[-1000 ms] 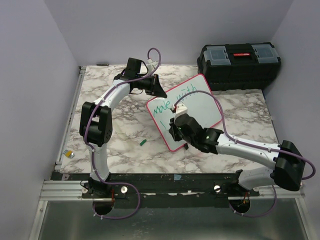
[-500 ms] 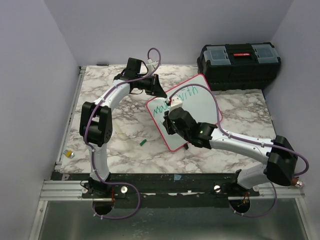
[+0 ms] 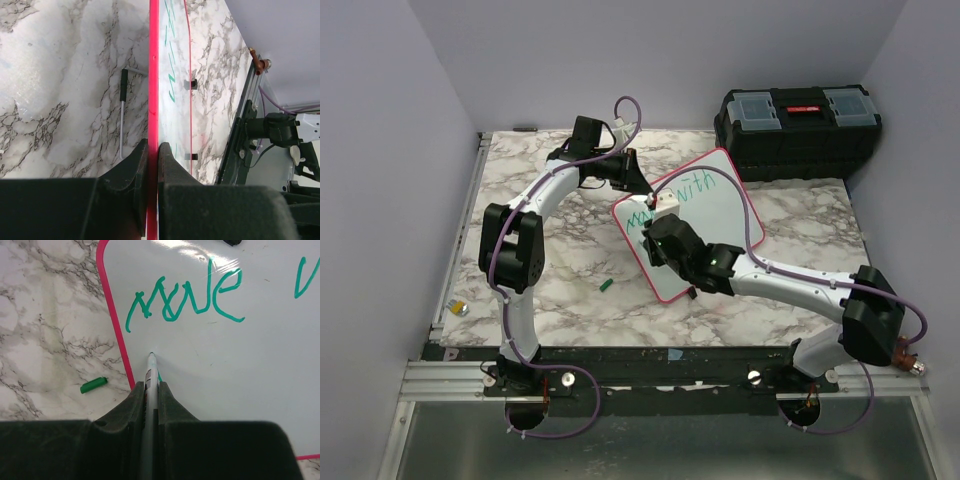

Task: Write a sentence on the whiteboard

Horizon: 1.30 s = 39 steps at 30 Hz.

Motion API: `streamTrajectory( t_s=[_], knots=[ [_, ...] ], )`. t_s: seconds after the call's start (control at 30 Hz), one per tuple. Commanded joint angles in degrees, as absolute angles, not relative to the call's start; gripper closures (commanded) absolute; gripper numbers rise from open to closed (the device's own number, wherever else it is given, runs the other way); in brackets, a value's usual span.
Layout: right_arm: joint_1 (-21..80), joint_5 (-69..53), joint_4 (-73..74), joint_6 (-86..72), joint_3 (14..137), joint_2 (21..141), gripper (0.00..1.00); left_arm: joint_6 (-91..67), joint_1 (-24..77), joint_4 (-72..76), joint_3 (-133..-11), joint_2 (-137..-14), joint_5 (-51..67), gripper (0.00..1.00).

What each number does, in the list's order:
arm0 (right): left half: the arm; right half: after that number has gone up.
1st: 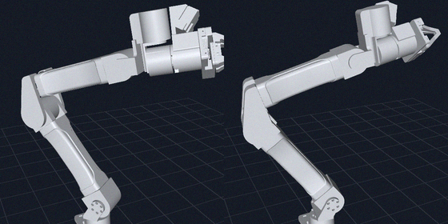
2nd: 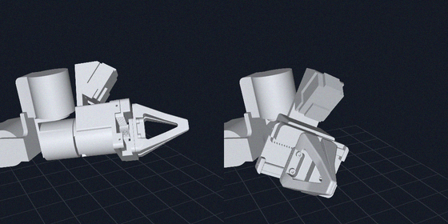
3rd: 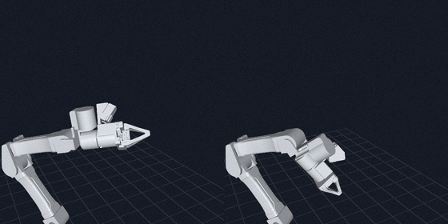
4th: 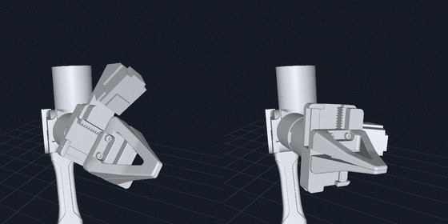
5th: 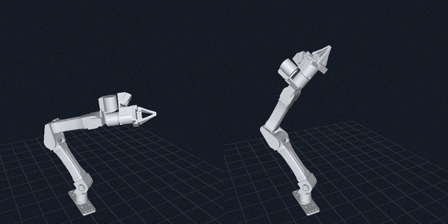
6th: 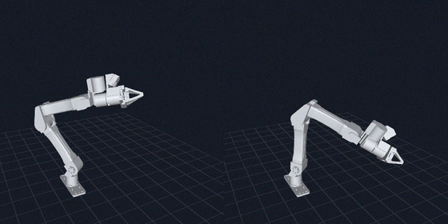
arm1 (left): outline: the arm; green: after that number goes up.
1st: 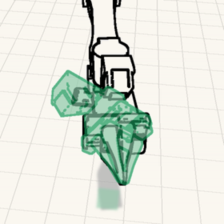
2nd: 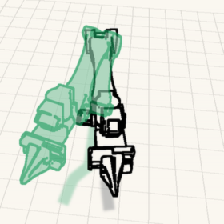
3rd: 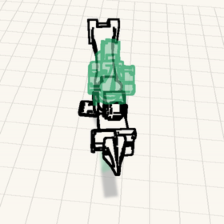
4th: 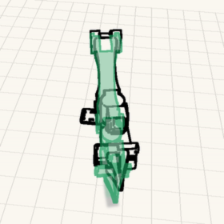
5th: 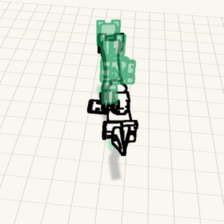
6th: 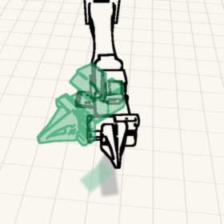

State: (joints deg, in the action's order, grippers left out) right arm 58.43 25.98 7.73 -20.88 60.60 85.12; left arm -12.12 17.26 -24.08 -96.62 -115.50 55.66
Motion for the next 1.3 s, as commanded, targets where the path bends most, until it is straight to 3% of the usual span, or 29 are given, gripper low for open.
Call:
streamTrajectory(
  t_s=[0.0, 0.33, 0.93, 1.27],
  knots=[
    [58.61, 29.81, 6.90, -20.27, 61.92, 86.99, 0.99, -6.96, 17.67, -23.07, -95.36, -114.61, 51.94, 1.00],
    [58.57, 34.90, 10.08, -21.44, 61.05, 86.67, 0.99, -6.99, 17.67, -23.00, -95.72, -114.87, 52.03, 1.00],
    [58.54, 24.63, 10.65, -23.46, 57.63, 83.54, 0.99, -7.04, 17.32, -22.83, -95.63, -114.98, 52.19, 1.00],
    [58.54, 25.01, 10.11, -22.30, 60.44, 84.20, 0.99, -7.08, 17.23, -22.72, -95.36, -114.87, 52.21, 1.00]
  ],
)
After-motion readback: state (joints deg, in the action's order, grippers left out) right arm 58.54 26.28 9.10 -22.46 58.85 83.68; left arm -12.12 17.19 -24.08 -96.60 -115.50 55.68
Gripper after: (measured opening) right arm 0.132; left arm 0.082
